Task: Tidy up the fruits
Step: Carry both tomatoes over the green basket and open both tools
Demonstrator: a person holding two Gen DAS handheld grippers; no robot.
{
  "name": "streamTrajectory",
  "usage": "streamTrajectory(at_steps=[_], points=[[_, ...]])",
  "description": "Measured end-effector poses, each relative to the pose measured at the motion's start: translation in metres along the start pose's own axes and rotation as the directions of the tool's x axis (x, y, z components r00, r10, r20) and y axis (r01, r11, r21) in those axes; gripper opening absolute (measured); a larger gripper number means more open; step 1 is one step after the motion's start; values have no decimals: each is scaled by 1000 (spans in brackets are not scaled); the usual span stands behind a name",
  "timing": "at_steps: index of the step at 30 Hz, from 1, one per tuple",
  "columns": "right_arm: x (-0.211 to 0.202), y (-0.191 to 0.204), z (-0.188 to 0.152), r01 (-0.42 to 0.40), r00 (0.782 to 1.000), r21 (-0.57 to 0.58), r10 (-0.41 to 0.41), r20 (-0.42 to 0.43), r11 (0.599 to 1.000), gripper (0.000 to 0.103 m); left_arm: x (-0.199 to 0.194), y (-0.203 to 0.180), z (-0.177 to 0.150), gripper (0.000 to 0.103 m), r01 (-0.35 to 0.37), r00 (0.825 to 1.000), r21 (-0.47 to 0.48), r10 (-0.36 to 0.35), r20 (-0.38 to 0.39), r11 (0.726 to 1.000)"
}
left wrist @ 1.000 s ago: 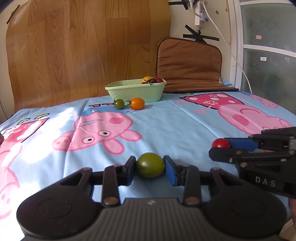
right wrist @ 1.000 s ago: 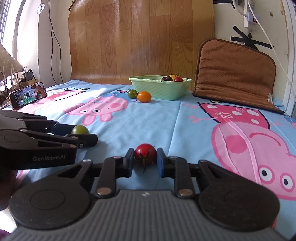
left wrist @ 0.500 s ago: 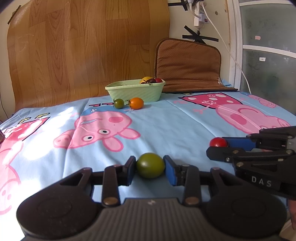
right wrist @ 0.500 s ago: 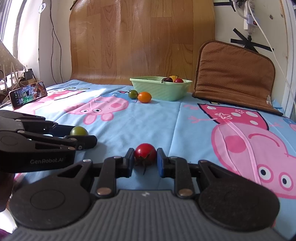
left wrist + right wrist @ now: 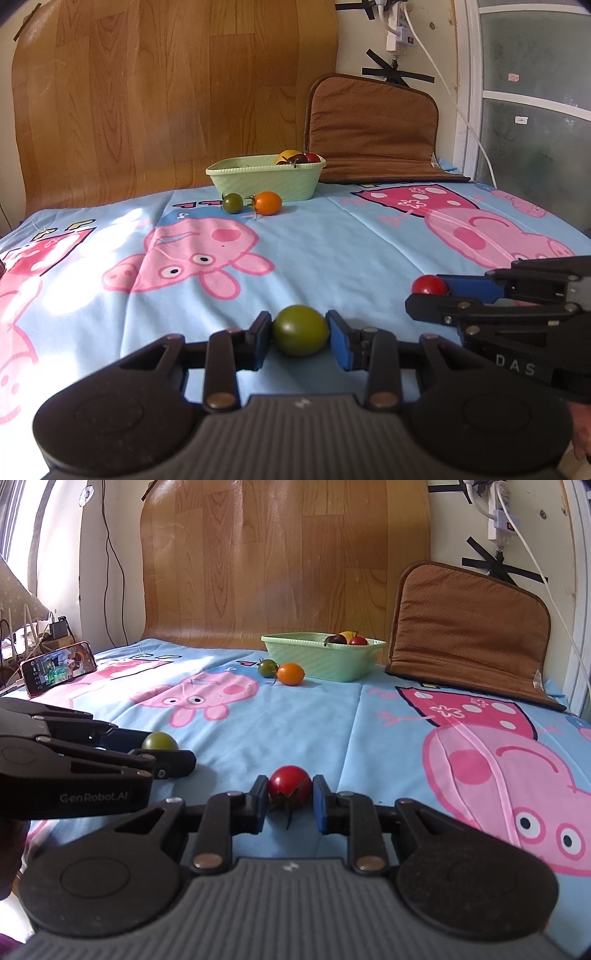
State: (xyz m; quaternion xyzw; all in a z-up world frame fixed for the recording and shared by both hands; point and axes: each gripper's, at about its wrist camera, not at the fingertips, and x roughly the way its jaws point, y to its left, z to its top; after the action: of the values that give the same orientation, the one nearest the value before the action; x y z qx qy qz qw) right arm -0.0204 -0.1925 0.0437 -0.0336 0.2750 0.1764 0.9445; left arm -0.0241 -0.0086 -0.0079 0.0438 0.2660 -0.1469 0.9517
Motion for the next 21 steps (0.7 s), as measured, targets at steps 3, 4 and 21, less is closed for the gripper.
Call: streamTrajectory(at_steps=[3, 4, 21], points=[[-2, -1, 4, -2, 1000, 8, 2, 13, 1000, 28, -2, 4, 5, 32, 19, 1000, -19, -19, 0, 1000], [-3, -1, 6, -7, 1000, 13, 6, 18, 1000, 28, -3, 6, 7, 32, 24, 1000, -31, -24, 3, 999], [113, -48, 134, -98, 990, 41, 93, 111, 994, 28, 98, 82, 169, 33, 77, 994, -92, -69, 90, 993]])
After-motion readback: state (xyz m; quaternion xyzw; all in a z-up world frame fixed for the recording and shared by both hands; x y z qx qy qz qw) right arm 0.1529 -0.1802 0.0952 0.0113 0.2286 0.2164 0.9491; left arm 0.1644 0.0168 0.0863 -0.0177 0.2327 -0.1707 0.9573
